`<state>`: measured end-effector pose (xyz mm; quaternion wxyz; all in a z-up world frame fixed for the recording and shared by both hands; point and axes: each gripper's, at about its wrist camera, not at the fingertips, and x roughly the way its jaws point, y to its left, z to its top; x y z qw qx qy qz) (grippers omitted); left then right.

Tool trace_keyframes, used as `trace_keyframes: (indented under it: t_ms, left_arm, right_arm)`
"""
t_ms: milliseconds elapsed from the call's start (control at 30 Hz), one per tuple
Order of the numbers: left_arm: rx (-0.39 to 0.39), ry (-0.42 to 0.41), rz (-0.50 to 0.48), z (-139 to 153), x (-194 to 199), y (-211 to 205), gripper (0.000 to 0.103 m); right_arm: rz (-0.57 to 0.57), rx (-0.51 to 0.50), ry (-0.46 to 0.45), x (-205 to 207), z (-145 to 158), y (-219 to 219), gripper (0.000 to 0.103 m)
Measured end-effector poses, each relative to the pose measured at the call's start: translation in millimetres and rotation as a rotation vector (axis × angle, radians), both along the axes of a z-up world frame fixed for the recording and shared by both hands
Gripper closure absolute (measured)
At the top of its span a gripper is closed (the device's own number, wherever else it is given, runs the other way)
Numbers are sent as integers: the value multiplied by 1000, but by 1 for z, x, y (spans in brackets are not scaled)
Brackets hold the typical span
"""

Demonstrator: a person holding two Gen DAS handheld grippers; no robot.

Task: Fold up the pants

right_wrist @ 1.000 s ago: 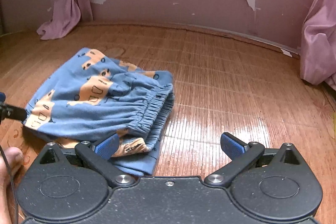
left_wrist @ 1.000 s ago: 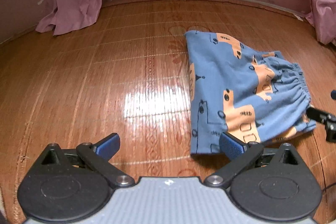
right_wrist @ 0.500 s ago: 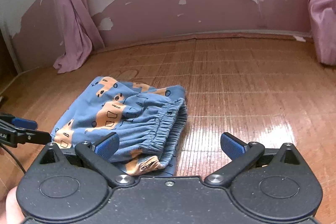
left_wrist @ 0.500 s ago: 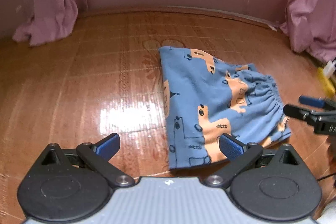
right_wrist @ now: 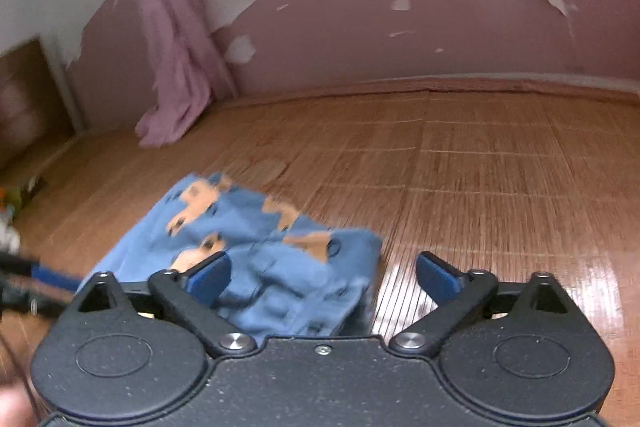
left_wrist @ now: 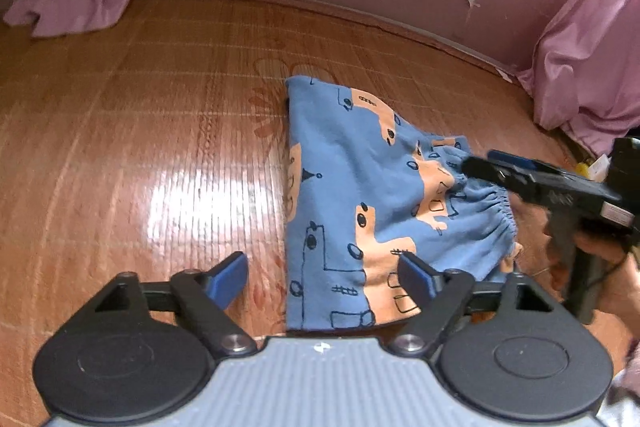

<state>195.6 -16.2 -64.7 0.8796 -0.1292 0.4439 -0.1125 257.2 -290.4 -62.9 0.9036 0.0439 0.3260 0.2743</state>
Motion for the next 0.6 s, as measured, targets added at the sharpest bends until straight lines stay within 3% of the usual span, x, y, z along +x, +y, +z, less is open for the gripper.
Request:
trace_keyframes:
  t_ms: [67,267,333,400,600]
  left_arm:
    - [-15,4,0,-1,0,0,28]
    - [-39,20,6,-4,-2,-1,43]
    - [-35,22,11,-5,-2,-3,47]
    - [-33,28,20,-4,-3,-5,50]
    - [-4,46,41,-2,-2,-13,65]
  right_arm:
    - [-22,43,12,6,-5,-2,15]
    - [21,23,2,7,-15,2,35]
    - [22,11,-9,4,-15,4,38]
    - [19,8,-20,0,-14,5,51]
    - [-5,12,-28,-5,-12,6,65]
